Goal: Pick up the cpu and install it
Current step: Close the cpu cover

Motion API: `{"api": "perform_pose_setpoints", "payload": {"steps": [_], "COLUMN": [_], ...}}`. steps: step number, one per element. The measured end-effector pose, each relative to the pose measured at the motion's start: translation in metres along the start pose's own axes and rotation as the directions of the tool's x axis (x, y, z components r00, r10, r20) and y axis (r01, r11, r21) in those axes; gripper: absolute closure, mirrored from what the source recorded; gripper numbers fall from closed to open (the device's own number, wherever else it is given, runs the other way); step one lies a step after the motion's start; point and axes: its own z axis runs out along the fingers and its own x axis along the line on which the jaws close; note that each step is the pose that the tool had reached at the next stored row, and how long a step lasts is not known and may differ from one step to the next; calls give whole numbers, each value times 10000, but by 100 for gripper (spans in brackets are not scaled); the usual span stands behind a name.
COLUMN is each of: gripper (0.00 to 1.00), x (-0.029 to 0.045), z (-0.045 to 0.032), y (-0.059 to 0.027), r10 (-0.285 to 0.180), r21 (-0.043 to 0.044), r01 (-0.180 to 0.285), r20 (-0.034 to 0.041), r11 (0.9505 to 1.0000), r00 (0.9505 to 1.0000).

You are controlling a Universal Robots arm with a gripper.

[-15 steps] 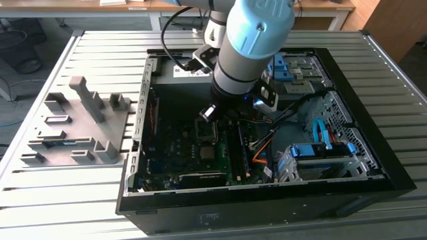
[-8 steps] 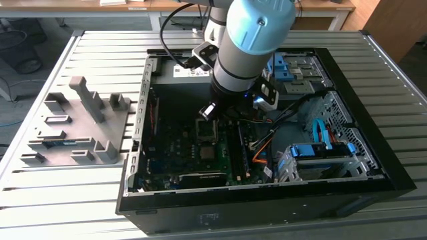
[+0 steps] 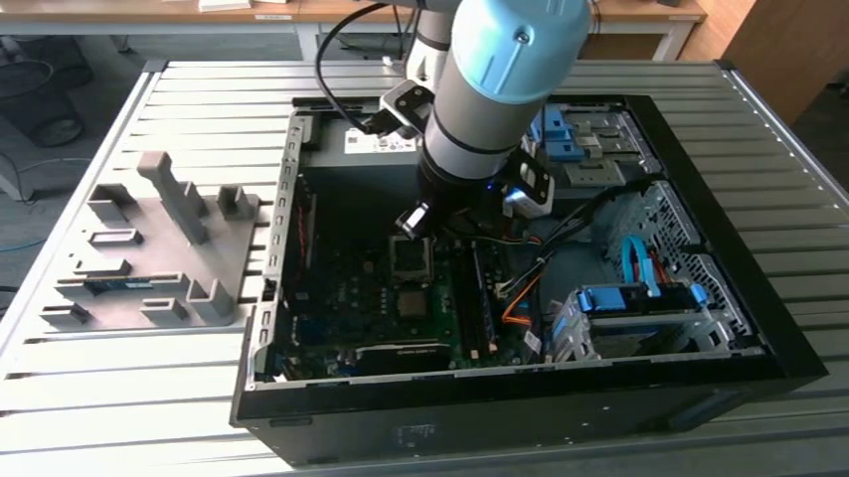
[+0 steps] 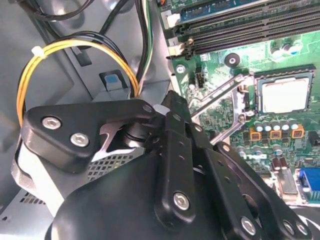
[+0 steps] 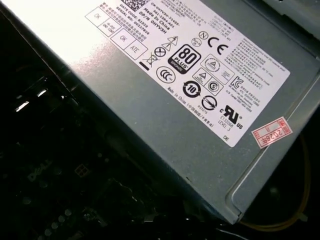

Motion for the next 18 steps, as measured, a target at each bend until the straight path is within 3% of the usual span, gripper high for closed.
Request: {"api": "perform_pose_setpoints", "payload": {"steps": [6, 18], "gripper": [90, 90], "x": [-2, -9], "z": [-26, -95], "y": [7, 27], "r10": [-342, -597], "r21": [-35, -68], "r01": [342, 596], "r20": [-100, -169], "r11": [9994, 9982], "r00": [9994, 9981]}}
